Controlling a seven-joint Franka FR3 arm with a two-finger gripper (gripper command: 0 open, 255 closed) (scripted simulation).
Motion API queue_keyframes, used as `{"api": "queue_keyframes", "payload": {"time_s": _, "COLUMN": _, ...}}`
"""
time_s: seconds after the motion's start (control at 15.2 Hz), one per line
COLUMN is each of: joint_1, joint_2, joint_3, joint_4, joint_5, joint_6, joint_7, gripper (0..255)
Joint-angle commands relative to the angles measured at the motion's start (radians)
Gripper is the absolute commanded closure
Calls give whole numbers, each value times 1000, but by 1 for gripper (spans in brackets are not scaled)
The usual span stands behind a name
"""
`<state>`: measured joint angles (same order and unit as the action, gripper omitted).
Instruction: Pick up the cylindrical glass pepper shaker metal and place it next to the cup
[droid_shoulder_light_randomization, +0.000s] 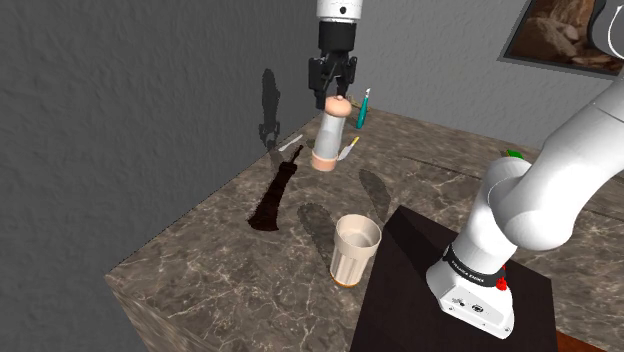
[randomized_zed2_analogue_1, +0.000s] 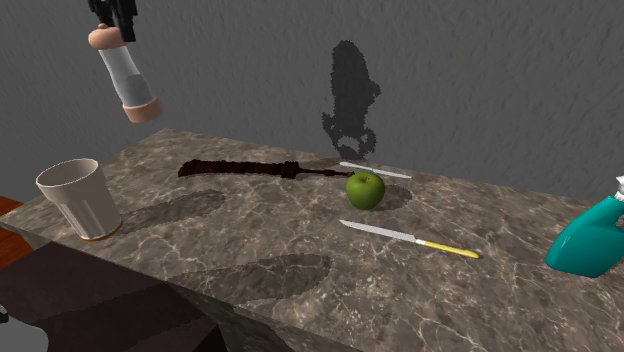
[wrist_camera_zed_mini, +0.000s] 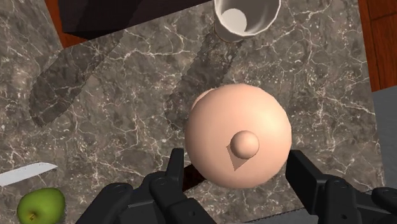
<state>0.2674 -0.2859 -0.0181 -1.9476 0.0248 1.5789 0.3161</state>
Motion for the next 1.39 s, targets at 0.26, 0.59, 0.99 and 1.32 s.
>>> {"api": "queue_keyframes", "payload": {"time_s": 0.26, "joint_1": 48, "joint_2": 2, "joint_3": 79, "joint_4": -9, "joint_5": 32, "joint_6": 15, "joint_7": 122, "gripper": 255}}
{"api": "queue_keyframes", "payload": {"time_s": 0.59, "joint_1": 48, "joint_2": -4, "joint_3": 80, "joint_4": -82, "joint_5": 33, "joint_6": 82, "joint_7": 119, "gripper": 255}}
{"api": "queue_keyframes", "payload": {"time_s": 0.99, "joint_1": 49, "joint_2": -5, "joint_3": 81, "joint_4": -163, "joint_5": 34, "joint_6": 163, "joint_7": 116, "gripper": 255}}
{"api": "queue_keyframes", "payload": {"time_s": 1.32, "joint_1": 49, "joint_2": 1, "joint_3": 83, "joint_4": -225, "joint_5": 35, "joint_6": 230, "joint_7": 114, "gripper": 255}}
